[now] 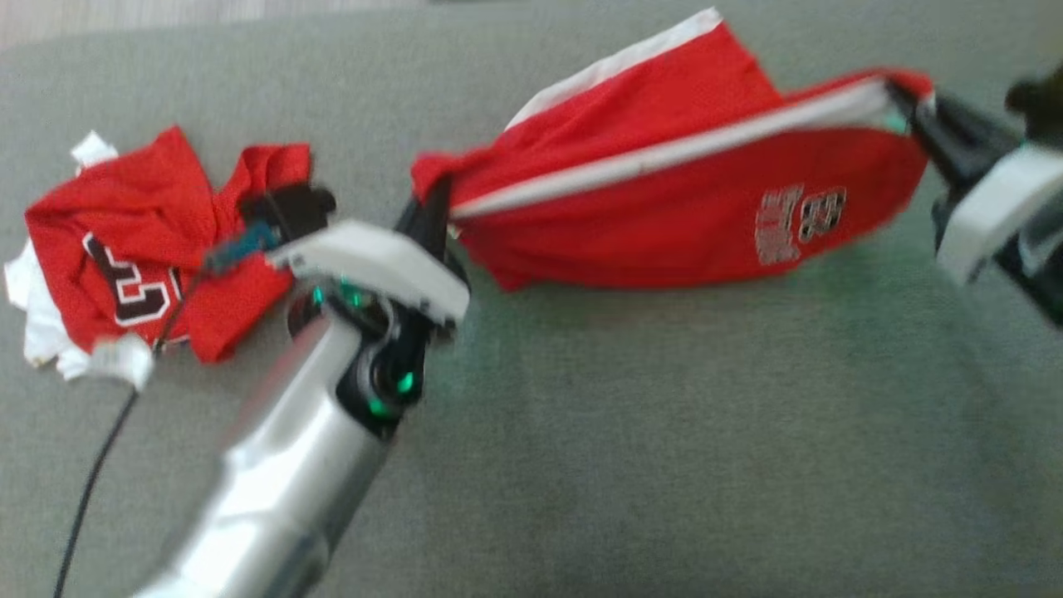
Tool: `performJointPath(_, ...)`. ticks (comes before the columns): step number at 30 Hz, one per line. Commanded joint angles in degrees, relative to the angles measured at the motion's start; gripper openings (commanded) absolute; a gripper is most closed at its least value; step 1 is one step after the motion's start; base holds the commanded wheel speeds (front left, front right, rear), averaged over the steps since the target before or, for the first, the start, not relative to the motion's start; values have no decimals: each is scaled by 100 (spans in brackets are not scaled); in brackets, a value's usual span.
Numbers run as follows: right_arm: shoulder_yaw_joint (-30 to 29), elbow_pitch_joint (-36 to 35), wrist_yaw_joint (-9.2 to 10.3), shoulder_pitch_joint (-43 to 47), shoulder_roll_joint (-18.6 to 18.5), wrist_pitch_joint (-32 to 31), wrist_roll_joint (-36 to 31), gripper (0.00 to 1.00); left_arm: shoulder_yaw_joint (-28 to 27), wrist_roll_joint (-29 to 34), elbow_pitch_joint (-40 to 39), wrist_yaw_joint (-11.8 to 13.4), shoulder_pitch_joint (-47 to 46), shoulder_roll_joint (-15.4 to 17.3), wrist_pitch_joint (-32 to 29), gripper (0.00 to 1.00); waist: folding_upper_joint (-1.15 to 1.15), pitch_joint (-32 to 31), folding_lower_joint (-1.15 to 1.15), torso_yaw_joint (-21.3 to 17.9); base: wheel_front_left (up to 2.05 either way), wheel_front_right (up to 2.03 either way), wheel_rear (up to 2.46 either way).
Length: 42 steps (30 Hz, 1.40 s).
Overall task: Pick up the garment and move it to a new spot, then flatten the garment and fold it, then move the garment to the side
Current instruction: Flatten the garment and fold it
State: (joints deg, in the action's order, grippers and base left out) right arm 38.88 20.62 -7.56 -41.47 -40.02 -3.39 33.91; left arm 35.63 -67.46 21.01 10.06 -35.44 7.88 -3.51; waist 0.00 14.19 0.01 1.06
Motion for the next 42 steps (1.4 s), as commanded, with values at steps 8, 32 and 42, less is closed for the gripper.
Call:
performJointPath(8, 654, 715, 8, -1488, 15, -218, -66, 0, -95, 214, 741, -218, -1347, -87, -184, 0, 0, 1018, -1, 395, 0, 0, 0)
performJointPath(32, 1932, 2764, 8, -3081, 585, 790, 212, 0, 329, 319, 2191, -812, -2478, -477, 145, 100, 0, 1641, -1, 724, 0, 0, 0)
performJointPath(42, 1853, 3785, 8, -3195, 907, 1513, 363, 100, 301, 450, 2205, -904, -2654, -448, 1008, 100, 0, 1344, -1, 825, 0, 0, 0)
